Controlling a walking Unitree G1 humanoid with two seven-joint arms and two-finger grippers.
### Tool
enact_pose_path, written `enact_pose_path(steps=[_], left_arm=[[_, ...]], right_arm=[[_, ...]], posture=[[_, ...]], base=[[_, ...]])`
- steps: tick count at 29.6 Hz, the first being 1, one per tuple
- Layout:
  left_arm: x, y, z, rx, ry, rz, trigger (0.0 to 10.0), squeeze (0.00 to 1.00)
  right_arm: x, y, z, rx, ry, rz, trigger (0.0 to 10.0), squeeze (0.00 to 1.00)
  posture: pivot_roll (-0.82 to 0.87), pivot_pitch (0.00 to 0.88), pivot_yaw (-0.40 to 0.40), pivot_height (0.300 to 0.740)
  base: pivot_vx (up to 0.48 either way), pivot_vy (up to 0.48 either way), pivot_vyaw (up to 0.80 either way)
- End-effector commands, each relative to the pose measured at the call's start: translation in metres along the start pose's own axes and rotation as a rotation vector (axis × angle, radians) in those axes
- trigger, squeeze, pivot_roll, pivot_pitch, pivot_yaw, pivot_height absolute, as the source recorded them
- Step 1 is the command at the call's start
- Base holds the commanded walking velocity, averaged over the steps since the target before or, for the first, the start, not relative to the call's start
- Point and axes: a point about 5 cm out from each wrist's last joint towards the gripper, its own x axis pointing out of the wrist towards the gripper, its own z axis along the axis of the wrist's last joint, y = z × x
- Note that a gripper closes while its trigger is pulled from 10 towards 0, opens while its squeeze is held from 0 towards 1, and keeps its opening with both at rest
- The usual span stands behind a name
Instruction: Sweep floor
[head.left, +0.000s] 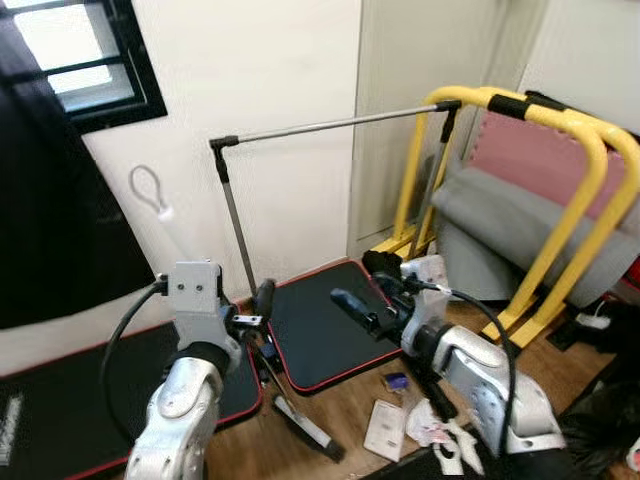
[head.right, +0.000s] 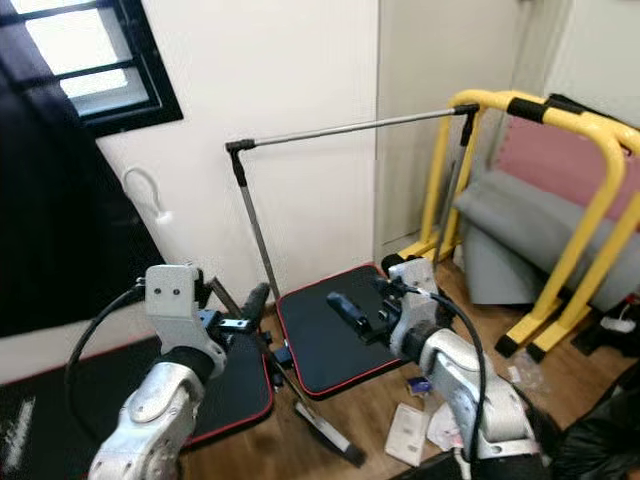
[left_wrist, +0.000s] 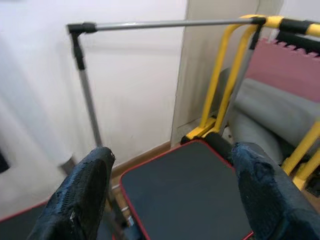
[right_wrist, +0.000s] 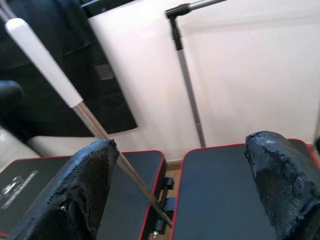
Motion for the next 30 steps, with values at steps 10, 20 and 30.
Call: enact_pose_path(steps=[10,20,30], left_arm=[[-0.012,0.001,0.004,-0.044,-0.029,-0.005,10.0,0.0],[-0.02,0.009,-0.018,0.145,0.036,-0.008,10.0,0.0],[-0.025,0.014,-0.016,0.115,0.031,0.027,10.0,0.0]], right_arm=[[0.001,0.005,0.01,-0.054,-0.05,-0.006,10.0,0.0],[-0.007,-0.003,0.024,-0.154,-0.109,-0.11,10.0,0.0],[-0.008,0.001,0.016,-0.209,-0.077,-0.11,10.0,0.0]], posture=[[-0.1,0.0,0.026,0.74],[-0.13,0.0,0.016,0.74],[-0.11,0.0,0.007,0.74]], base=[[0.0,0.0,-0.8],[0.0,0.0,-0.8],[0.0,0.0,-0.8]])
